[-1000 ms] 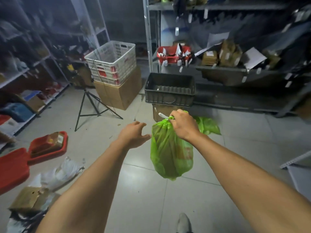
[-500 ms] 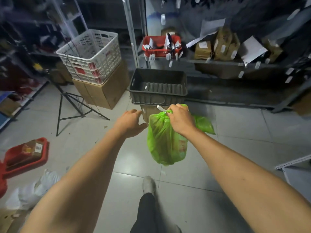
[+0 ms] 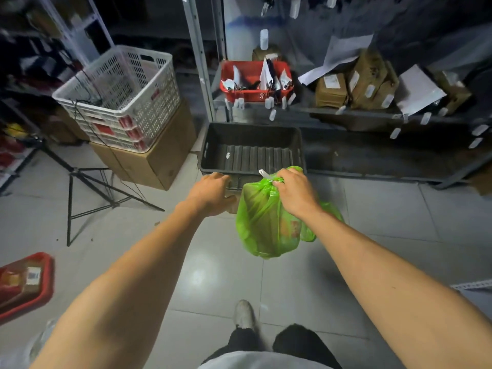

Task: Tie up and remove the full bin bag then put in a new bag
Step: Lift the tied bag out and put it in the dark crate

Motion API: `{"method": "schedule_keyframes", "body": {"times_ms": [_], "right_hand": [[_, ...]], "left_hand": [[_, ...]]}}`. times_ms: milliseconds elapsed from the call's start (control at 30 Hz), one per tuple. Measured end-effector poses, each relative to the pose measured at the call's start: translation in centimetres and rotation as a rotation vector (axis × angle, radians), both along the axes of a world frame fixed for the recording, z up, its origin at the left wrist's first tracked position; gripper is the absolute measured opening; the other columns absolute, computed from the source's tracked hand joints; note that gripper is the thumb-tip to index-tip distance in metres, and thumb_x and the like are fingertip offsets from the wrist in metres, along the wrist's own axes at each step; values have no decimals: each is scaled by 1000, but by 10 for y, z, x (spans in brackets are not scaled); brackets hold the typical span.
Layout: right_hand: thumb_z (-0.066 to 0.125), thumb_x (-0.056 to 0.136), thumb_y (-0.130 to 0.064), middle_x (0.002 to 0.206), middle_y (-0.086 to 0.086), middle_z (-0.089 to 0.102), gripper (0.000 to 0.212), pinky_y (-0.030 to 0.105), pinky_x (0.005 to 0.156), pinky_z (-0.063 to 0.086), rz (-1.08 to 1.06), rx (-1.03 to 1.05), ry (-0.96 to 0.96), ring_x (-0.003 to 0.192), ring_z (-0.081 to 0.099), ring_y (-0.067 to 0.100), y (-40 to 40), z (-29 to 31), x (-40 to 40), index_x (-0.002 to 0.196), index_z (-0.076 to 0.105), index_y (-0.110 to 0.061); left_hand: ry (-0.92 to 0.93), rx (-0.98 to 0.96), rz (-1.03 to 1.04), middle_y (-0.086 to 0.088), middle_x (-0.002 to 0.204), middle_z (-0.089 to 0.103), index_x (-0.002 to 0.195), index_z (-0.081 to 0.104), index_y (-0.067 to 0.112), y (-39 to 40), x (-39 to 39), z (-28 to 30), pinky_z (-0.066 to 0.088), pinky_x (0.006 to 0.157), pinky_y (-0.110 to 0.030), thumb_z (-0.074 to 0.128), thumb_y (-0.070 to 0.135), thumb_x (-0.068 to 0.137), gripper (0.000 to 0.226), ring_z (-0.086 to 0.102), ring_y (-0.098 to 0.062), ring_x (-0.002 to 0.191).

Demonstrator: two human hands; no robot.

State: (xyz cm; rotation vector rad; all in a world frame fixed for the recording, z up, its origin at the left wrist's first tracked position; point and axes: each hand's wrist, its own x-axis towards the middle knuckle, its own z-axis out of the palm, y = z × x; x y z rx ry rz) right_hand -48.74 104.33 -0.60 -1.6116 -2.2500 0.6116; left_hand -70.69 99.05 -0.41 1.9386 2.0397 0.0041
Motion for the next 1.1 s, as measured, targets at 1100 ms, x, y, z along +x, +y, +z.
{"method": "schedule_keyframes", "body": {"times_ms": [1100], "right_hand": [[56,96,-24,109,1,63,11,34,71,45,116,-133,101,97,60,25,420,-85,-197,102,63,-18]], "left_hand": [[12,-205,234,-7,144,48,145,40,23,381,-164,-68,40,105,-44,54,57,88,68,42,-34,130]]}}
